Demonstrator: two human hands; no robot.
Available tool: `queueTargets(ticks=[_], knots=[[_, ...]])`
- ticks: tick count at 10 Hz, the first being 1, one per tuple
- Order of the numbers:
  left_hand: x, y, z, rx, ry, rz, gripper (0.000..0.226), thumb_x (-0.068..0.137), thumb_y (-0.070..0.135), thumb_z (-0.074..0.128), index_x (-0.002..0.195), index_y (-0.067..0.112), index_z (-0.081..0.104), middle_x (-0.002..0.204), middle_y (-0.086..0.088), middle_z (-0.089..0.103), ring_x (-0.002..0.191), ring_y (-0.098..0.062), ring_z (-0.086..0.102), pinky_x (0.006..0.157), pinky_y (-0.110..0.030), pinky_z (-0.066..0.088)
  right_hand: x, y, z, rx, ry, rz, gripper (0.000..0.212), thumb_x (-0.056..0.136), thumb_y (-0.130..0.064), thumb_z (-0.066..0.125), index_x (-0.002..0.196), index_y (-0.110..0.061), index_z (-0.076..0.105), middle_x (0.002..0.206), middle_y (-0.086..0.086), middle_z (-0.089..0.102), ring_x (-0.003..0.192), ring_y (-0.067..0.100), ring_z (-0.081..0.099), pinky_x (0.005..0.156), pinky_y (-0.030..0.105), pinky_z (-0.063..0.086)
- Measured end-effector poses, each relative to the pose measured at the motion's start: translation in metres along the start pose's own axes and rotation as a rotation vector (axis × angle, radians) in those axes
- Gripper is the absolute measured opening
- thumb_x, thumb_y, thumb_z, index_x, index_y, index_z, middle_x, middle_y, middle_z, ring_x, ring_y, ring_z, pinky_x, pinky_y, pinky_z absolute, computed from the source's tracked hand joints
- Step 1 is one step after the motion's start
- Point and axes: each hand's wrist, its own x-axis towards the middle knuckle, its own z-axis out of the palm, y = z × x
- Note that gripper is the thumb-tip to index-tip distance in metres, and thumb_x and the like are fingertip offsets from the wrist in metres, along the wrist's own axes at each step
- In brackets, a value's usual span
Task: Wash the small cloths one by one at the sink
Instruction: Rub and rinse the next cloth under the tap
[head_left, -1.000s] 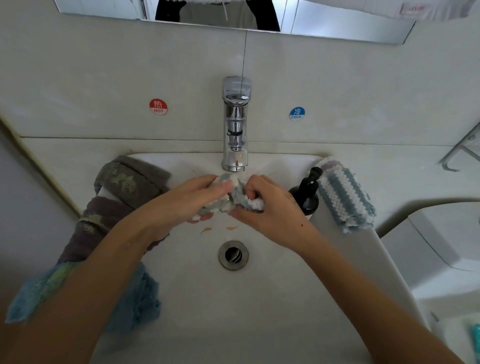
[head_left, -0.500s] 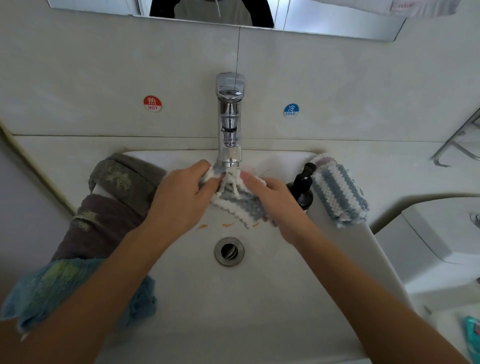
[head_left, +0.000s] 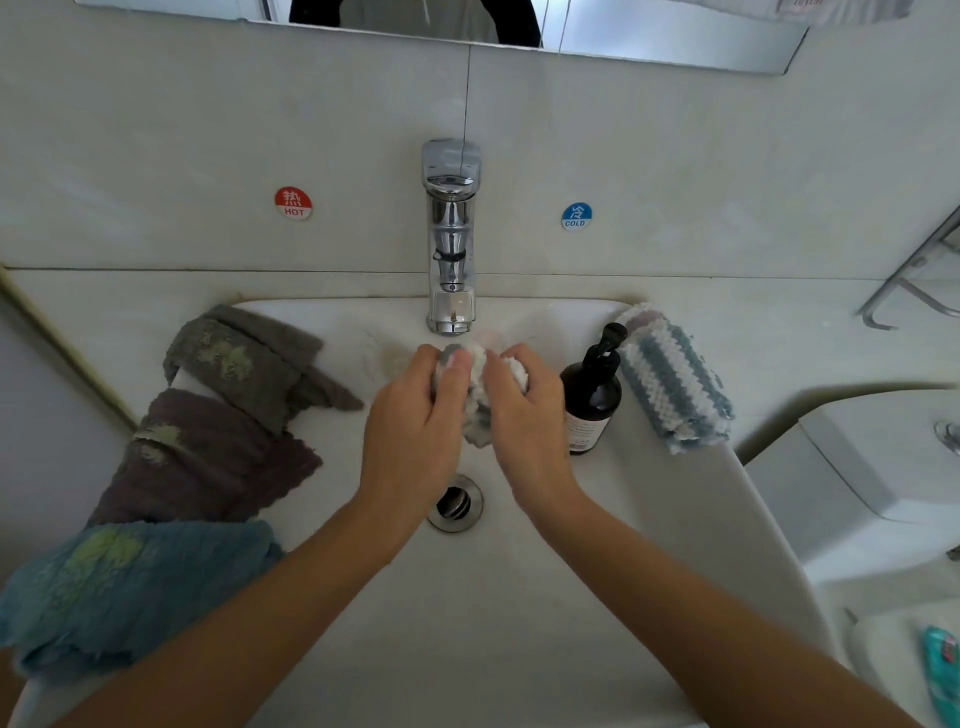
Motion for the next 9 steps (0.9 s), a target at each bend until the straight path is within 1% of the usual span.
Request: queueTargets(ticks=[1, 2, 3, 4, 5, 6, 7, 8, 9], knots=[[-0.009, 0.000, 0.007, 0.010, 0.057, 0.081, 0.039, 0.101, 0.037, 0.038, 0.068, 0.019, 0.050, 0.050, 0.006, 0.045, 0.045, -0.009, 0.045, 0.044, -0.027, 0.038, 0.001, -0.004, 0.006, 0.023, 0.031, 0.039, 0.037, 0.100, -0.023, 0.052, 0.067, -0.008, 0.050, 0.057, 0.001, 0.046, 0.055, 0.013, 0.046, 0.051, 0.028, 0.040], [-0.021, 0.003, 0.015, 0.060, 0.001, 0.120, 0.043, 0.097, 0.043, 0.034, 0.067, 0.016, 0.050, 0.050, 0.006, 0.044, 0.046, -0.014, 0.048, 0.045, -0.034, 0.041, 0.010, -0.008, 0.004, 0.127, 0.100, 0.143, 0.040, 0.099, -0.023, 0.054, 0.060, -0.015, 0.049, 0.054, -0.002, 0.046, 0.058, 0.017, 0.046, 0.059, 0.031, 0.038], [-0.003, 0.007, 0.018, -0.003, 0.101, -0.027, 0.038, 0.097, 0.034, 0.039, 0.061, 0.023, 0.047, 0.052, 0.002, 0.051, 0.050, -0.019, 0.054, 0.050, -0.035, 0.044, -0.002, -0.005, 0.006, 0.088, 0.083, 0.162, 0.046, 0.098, -0.024, 0.052, 0.054, -0.021, 0.040, 0.056, 0.003, 0.037, 0.059, 0.020, 0.037, 0.057, 0.036, 0.030], [0.004, 0.009, 0.016, 0.023, 0.168, -0.064, 0.043, 0.100, 0.017, 0.046, 0.058, 0.024, 0.045, 0.052, 0.001, 0.050, 0.049, -0.015, 0.051, 0.050, -0.031, 0.043, -0.011, -0.006, 0.009, 0.035, 0.046, 0.191, 0.047, 0.100, -0.025, 0.049, 0.053, -0.019, 0.042, 0.052, 0.001, 0.036, 0.050, 0.017, 0.035, 0.049, 0.033, 0.029], [-0.021, 0.013, 0.025, 0.180, 0.073, 0.068, 0.030, 0.090, 0.008, 0.048, 0.062, 0.020, 0.051, 0.054, 0.000, 0.051, 0.047, -0.022, 0.052, 0.047, -0.030, 0.044, 0.003, -0.009, 0.000, 0.108, 0.015, 0.263, 0.030, 0.102, -0.023, 0.047, 0.073, -0.019, 0.053, 0.069, -0.006, 0.054, 0.059, 0.007, 0.054, 0.056, 0.025, 0.048], [-0.009, 0.013, 0.026, 0.030, 0.036, -0.155, 0.037, 0.097, 0.022, 0.044, 0.061, 0.030, 0.042, 0.058, 0.010, 0.047, 0.055, -0.016, 0.049, 0.058, -0.033, 0.043, -0.002, -0.012, 0.004, 0.011, -0.013, 0.240, 0.024, 0.100, -0.016, 0.046, 0.075, -0.018, 0.046, 0.078, 0.003, 0.047, 0.072, 0.013, 0.050, 0.066, 0.030, 0.041], [0.010, 0.004, 0.019, -0.042, 0.147, -0.232, 0.040, 0.101, 0.024, 0.042, 0.061, 0.031, 0.042, 0.060, 0.011, 0.046, 0.056, -0.003, 0.042, 0.056, -0.022, 0.037, -0.008, -0.003, 0.011, 0.034, 0.026, 0.231, 0.023, 0.093, -0.021, 0.052, 0.072, -0.012, 0.055, 0.072, 0.007, 0.046, 0.068, 0.025, 0.045, 0.062, 0.038, 0.034], [-0.014, 0.011, 0.022, -0.017, 0.109, -0.141, 0.042, 0.102, 0.023, 0.044, 0.060, 0.023, 0.049, 0.055, 0.007, 0.050, 0.050, -0.003, 0.048, 0.051, -0.019, 0.039, -0.002, -0.001, 0.007, -0.039, -0.071, 0.269, 0.022, 0.101, -0.015, 0.047, 0.093, 0.003, 0.057, 0.073, 0.007, 0.048, 0.069, 0.022, 0.053, 0.067, 0.035, 0.043], [-0.019, 0.013, 0.027, -0.027, 0.090, -0.144, 0.041, 0.102, 0.025, 0.043, 0.062, 0.020, 0.053, 0.054, 0.006, 0.052, 0.050, -0.004, 0.051, 0.048, -0.017, 0.038, -0.003, -0.003, 0.006, 0.021, -0.018, 0.243, 0.024, 0.104, -0.016, 0.044, 0.096, -0.002, 0.062, 0.081, 0.014, 0.062, 0.067, 0.004, 0.058, 0.069, 0.022, 0.052]])
